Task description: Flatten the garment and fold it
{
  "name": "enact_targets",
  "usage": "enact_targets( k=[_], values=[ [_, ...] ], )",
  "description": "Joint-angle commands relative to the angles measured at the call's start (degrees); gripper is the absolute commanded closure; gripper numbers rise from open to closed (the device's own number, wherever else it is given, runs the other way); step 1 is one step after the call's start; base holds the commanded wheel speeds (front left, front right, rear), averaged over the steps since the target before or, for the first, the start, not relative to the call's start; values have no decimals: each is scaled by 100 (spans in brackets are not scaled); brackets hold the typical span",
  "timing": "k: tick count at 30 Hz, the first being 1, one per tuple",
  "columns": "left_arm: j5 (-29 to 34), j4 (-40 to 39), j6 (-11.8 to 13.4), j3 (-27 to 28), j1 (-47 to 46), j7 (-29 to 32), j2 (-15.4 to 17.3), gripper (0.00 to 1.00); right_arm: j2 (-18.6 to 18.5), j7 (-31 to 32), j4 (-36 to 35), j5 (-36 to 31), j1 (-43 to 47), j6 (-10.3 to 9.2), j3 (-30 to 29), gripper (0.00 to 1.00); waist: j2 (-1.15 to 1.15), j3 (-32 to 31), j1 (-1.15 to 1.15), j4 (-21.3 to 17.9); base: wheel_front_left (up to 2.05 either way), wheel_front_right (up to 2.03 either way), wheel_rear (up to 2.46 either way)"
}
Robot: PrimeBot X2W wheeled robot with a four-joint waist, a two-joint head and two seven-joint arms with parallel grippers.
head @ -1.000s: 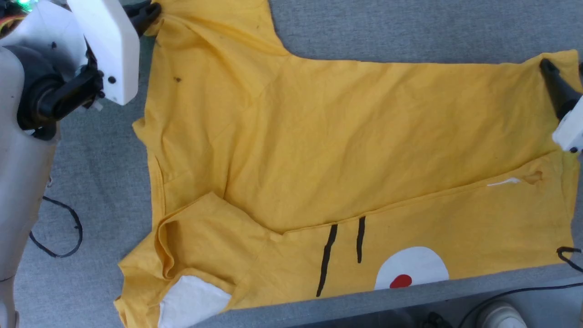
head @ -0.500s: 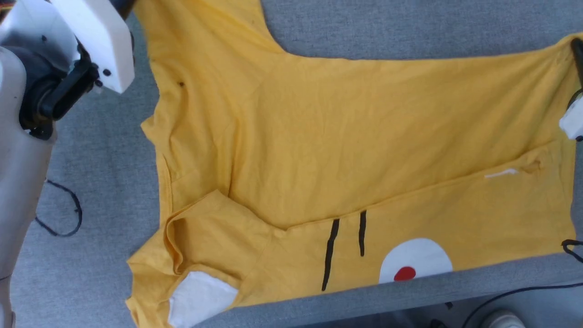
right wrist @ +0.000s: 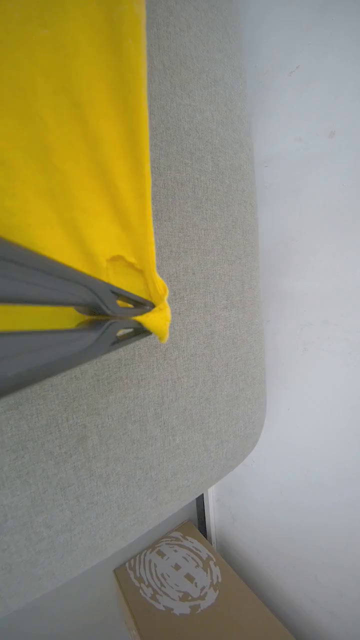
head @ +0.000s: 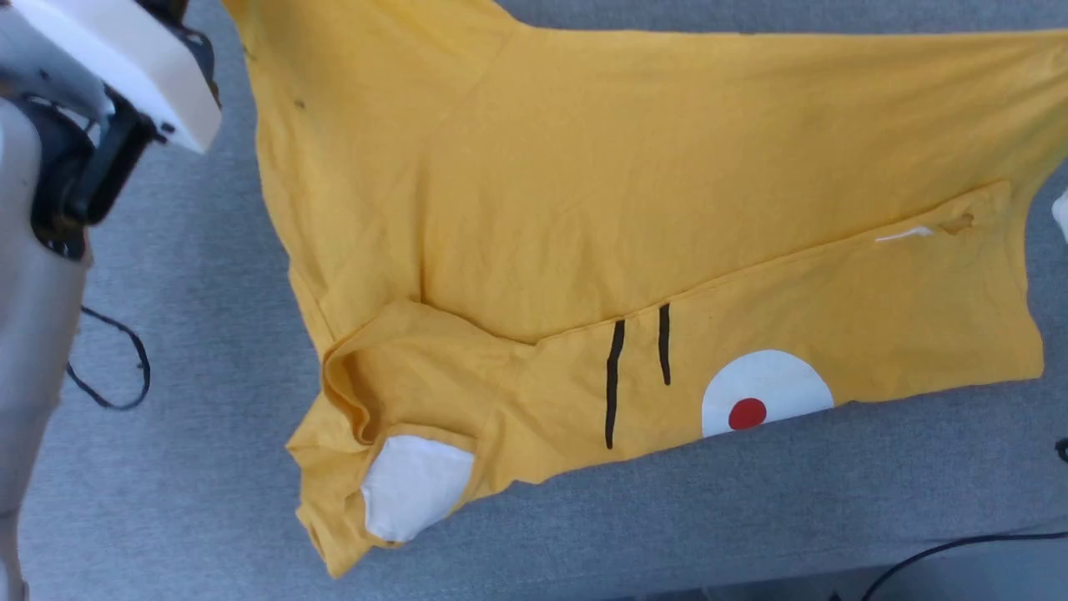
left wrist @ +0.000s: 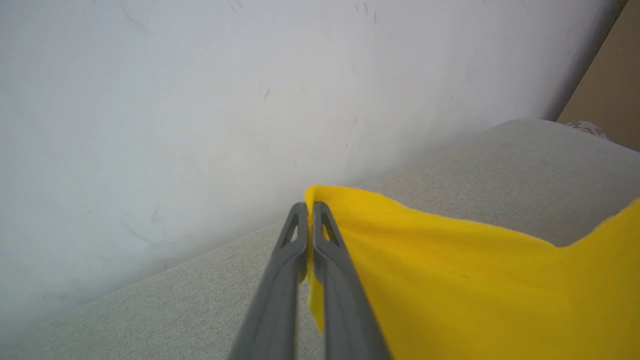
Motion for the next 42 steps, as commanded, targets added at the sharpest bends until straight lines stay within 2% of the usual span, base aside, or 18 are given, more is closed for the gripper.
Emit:
enact_targets(
  k=[1, 5, 9, 18, 24, 33, 38, 42],
  values=[
    [16, -44, -35, 26, 179, -150, 4, 100, -26, -41, 13, 31, 135, -6, -29, 100, 0, -262, 0, 144, 0, 0, 0],
    [-48, -348, -24, 42, 595, -389, 67, 100, -40, -58, -62, 124, 445, -6, -102, 100, 0, -510, 0, 243, 0, 0, 0],
    [-154, -875, 93, 100, 1248, -484, 233, 100, 46, -28, -249, 254, 891, -6, -227, 100, 0, -760, 0, 318, 0, 0, 0],
    [-716, -2375, 673, 353, 3272, -277, 696, 100, 325, 170, -799, 546, 2032, -6, -757, 100, 0, -1113, 0, 437, 0, 0, 0],
    [-1265, -2820, 917, 375, 4495, -124, 773, 100, 510, 346, -891, 635, 2623, -6, -934, 100, 0, -1217, 0, 477, 0, 0, 0],
    [-1980, -2696, 999, 144, 5433, 377, 765, 100, 650, 594, -690, 522, 3094, -6, -1070, 100, 0, -1301, 0, 564, 0, 0, 0],
    [-2038, -2434, 931, -6, 5370, 530, 699, 100, 653, 590, -479, 405, 3099, -6, -1018, 100, 0, -1325, 0, 611, 0, 0, 0],
    [-2075, -2061, 836, -177, 5137, 658, 509, 100, 655, 552, -159, 326, 2975, -6, -897, 100, 0, -1322, 0, 633, 0, 0, 0]
  ],
)
